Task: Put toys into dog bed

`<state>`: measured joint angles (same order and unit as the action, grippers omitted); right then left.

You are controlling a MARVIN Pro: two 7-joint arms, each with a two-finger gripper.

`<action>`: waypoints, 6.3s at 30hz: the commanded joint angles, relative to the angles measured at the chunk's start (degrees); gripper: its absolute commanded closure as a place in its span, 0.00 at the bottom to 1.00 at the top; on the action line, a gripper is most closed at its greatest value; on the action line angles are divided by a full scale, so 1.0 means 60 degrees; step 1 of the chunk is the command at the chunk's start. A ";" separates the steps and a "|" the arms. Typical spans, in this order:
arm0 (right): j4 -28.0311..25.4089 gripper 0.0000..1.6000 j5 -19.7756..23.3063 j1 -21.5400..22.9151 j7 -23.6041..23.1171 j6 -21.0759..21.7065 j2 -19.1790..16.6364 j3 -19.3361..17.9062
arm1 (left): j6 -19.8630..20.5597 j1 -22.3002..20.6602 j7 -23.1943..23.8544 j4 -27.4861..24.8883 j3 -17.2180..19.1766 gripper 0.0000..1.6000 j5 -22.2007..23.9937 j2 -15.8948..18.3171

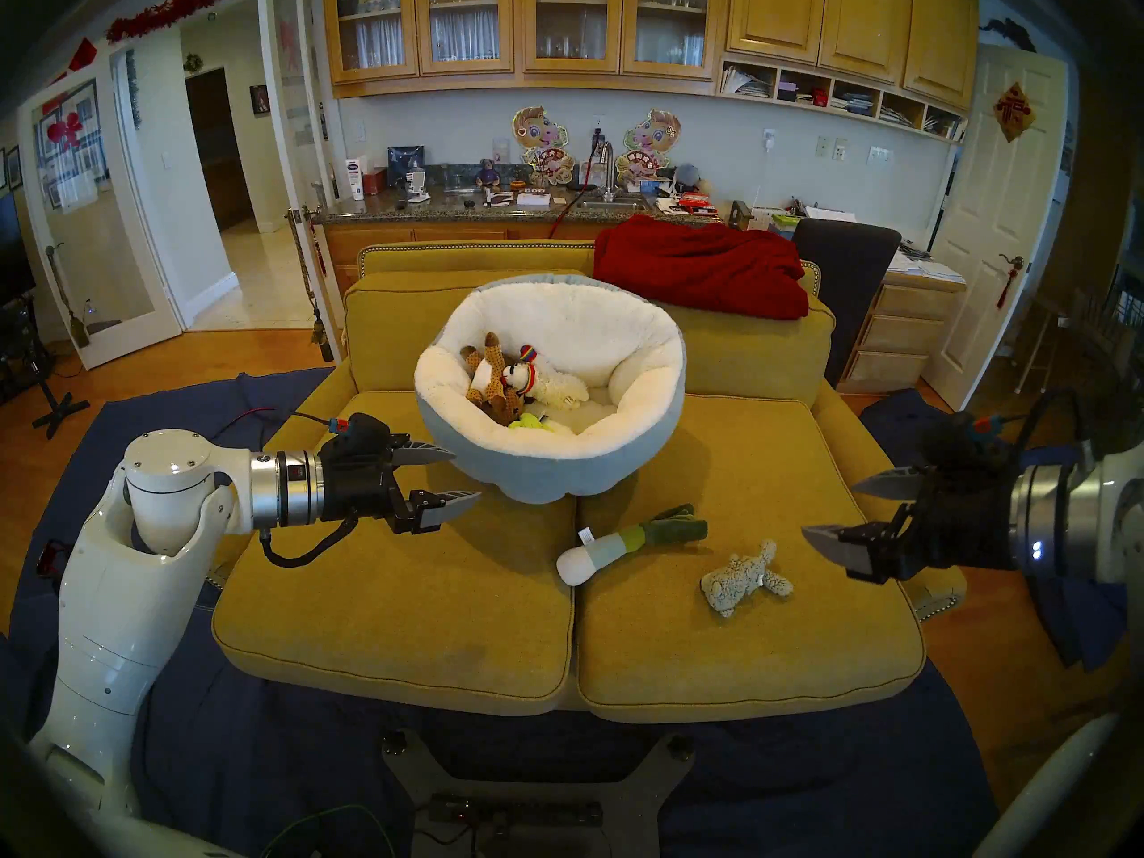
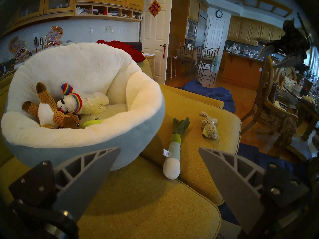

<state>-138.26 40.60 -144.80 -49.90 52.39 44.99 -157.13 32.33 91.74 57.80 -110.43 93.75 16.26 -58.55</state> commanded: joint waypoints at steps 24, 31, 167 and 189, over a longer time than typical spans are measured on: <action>0.2416 0.00 -0.0917 0.1163 0.2385 -0.1168 -0.2150 0.4358 | -0.0013 -0.0190 0.0040 -0.0165 0.0155 0.00 0.0013 -0.0026; 0.2855 0.00 -0.0663 0.1878 0.3439 -0.1457 -0.2765 0.5751 | -0.0018 -0.0190 0.0052 -0.0159 0.0157 0.00 0.0000 -0.0035; 0.0916 1.00 0.1323 1.0831 0.7046 -0.0129 -0.3188 1.1677 | -0.0038 -0.0172 0.0250 -0.0098 0.0221 0.00 -0.0248 -0.0217; 0.2012 1.00 0.0706 1.2407 0.7631 -0.0380 -0.1120 1.3569 | -0.0044 -0.0175 0.0291 -0.0074 0.0226 0.00 -0.0312 -0.0254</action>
<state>-126.79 46.52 -75.34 -5.55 51.18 33.44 -76.05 32.26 91.81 59.59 -109.99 94.50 14.19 -60.19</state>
